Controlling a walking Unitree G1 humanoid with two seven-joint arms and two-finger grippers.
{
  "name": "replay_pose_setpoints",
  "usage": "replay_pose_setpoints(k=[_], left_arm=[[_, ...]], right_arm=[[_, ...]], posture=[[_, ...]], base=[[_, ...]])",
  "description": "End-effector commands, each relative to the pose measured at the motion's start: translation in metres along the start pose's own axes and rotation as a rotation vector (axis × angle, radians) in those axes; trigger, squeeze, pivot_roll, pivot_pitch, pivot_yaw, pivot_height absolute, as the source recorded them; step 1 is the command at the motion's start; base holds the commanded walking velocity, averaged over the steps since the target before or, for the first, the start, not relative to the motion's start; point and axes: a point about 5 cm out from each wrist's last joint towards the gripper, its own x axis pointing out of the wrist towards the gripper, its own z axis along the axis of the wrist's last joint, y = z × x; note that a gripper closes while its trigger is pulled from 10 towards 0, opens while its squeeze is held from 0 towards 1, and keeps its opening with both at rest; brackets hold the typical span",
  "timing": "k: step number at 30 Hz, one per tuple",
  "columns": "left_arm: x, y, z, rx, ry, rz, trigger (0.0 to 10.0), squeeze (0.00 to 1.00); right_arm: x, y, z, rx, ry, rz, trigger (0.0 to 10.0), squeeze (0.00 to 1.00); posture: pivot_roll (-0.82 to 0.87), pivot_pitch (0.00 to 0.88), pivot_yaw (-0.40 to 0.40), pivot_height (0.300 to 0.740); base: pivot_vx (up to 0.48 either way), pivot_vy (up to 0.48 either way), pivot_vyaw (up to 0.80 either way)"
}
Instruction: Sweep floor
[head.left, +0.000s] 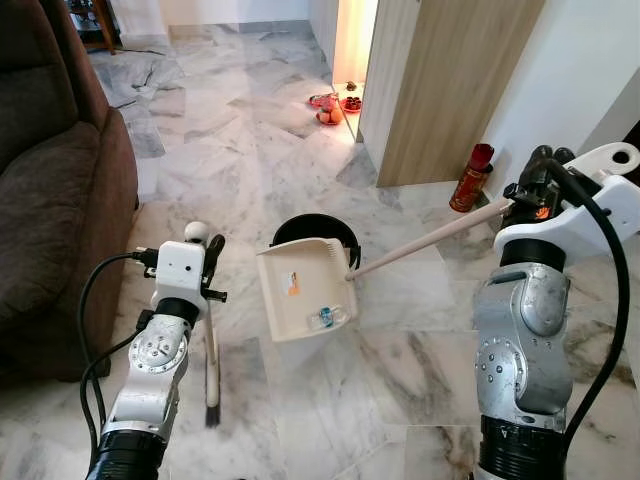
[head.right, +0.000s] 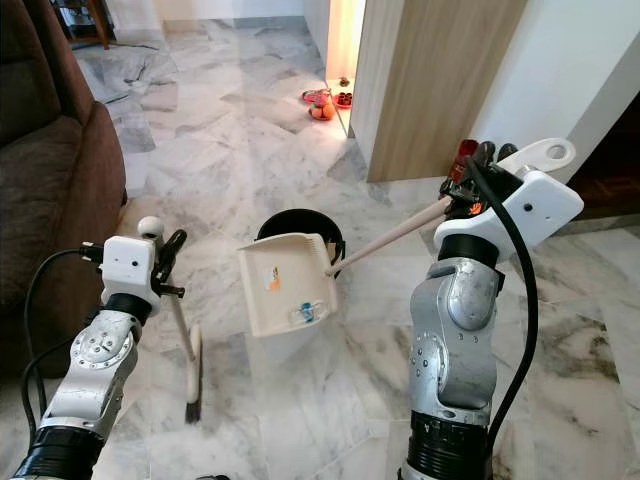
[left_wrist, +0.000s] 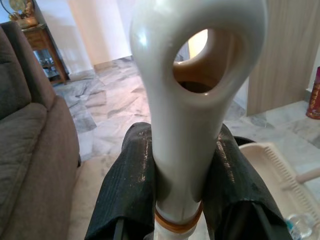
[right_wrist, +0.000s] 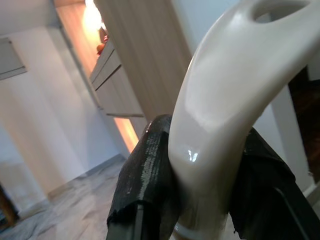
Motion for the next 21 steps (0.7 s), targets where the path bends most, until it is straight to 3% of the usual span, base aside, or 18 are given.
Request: replay_pose_setpoints(k=[1,14,21], left_arm=[[0.0026,0.0028,0.0161,0.016,-0.09,0.011,10.0,0.0],[0.0009,0.0051,0.0177,0.02,-0.097,0.036,10.0,0.0],[0.0009,0.005,0.0182,0.02,-0.099,0.038,10.0,0.0]], right_arm=[[0.005,0.0051,0.018,0.049,-0.101,-0.005,10.0,0.0],[0.0047,0.008,0.0174,0.056,-0.1,0.006,10.0,0.0],[0.0044,0.0104,0.0162,0.063,-0.093,0.02,10.0,0.0]], posture=[[-0.03,0.072,-0.025,0.74],[-0.03,0.1,-0.029,0.74],[-0.03,0.1,-0.029,0.74]], base=[[0.0,0.0,0.0],[0.0,0.0,0.0],[0.253,0.0,0.0]])
